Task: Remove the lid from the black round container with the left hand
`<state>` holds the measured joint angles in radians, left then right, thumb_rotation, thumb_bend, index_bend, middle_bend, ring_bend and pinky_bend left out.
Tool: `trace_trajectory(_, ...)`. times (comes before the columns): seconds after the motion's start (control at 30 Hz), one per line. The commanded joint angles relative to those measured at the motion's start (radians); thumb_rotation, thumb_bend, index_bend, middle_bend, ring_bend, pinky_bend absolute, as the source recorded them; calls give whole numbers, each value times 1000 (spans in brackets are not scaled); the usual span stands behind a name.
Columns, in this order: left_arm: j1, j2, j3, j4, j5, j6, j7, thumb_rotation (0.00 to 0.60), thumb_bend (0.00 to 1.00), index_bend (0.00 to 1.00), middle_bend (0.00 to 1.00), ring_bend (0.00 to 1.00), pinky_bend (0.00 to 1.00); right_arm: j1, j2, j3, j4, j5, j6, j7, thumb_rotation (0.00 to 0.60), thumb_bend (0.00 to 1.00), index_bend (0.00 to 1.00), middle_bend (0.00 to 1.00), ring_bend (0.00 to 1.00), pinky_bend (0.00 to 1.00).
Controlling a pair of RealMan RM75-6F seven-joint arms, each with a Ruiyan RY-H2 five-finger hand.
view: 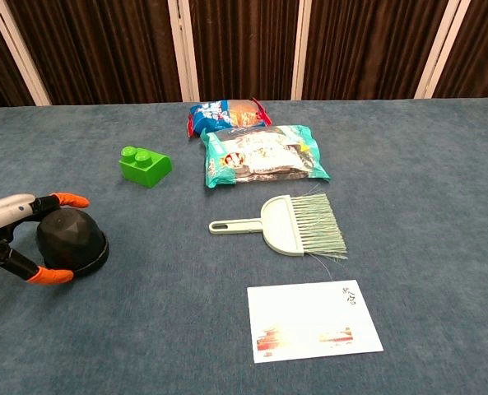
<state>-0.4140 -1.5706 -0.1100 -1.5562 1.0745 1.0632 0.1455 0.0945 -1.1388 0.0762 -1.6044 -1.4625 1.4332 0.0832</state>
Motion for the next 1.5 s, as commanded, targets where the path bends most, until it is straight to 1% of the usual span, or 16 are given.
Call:
trace_trajectory(0.03,1,-2,-3,0,13,9,-7,600,560,138,361,0,0,1,-2,1,1,2,-3,-1,600,223,102,53,106,36)
trace_trajectory(0.13,4,2,-8,-10,24,24,-13,600,591,147,382,0,0,2,-2,2,1,6,-4,-1,600,223,102,53,106,36)
trace_trajectory(0.23,6,19,-11,-33,27,31,-9,600,595,147,384,0,0,2,-2,3,4,6,-4,3,600,223,102,53,106,36)
trace_trajectory(0.43,1,105,-27,-140,2,25,20,600,595,148,382,0,0,0,0,2,5,2,0,8,600,223,102,53,106,36)
trace_trajectory(0.6,10,258,-87,-314,14,43,-39,600,594,165,385,0,0,-2,3,0,-5,1,3,0,600,223,102,53,106,36)
trace_trajectory(0.7,39,380,-139,-432,56,84,-123,600,595,190,406,0,0,-3,5,0,-7,3,4,-1,600,222,102,53,106,36)
trace_trajectory(0.8,80,470,-176,-517,112,129,-235,600,595,220,422,0,0,-3,5,-2,-9,0,3,-1,600,223,102,53,106,36)
trace_trajectory(0.87,101,509,-180,-541,142,147,-275,600,595,235,424,0,0,-3,5,-4,-11,-3,3,-3,600,223,102,53,106,36)
trace_trajectory(0.97,115,546,-159,-544,164,129,-304,600,595,251,429,0,0,-1,3,-3,-11,-3,1,-6,600,223,102,53,107,36)
trace_trajectory(1.03,102,543,-135,-514,152,84,-299,600,595,259,430,0,0,-2,2,-1,-12,-1,2,-5,600,223,102,53,107,36)
trace_trajectory(1.1,79,514,-114,-473,121,34,-282,600,595,264,427,0,0,-2,3,-1,-11,0,3,-2,600,223,102,53,107,36)
trace_trajectory(1.17,39,454,-87,-407,66,-36,-241,600,596,268,424,0,0,-3,4,-1,-11,1,2,2,600,223,102,53,106,36)
trace_trajectory(1.3,-24,337,-70,-310,-27,-104,-170,600,597,275,419,0,0,-3,8,1,-8,2,3,11,600,222,102,53,106,36)
trace_trajectory(1.37,-41,306,-82,-303,-47,-95,-148,600,598,276,419,0,0,-4,10,2,-8,3,4,15,600,222,102,53,106,36)
trace_trajectory(1.43,-43,312,-112,-349,-36,-45,-137,600,598,279,420,0,0,-5,14,2,-7,4,6,19,600,223,102,53,106,36)
trace_trajectory(1.5,-31,342,-153,-418,-2,19,-150,600,598,284,424,0,0,-6,11,2,-5,4,5,20,600,223,102,53,106,36)
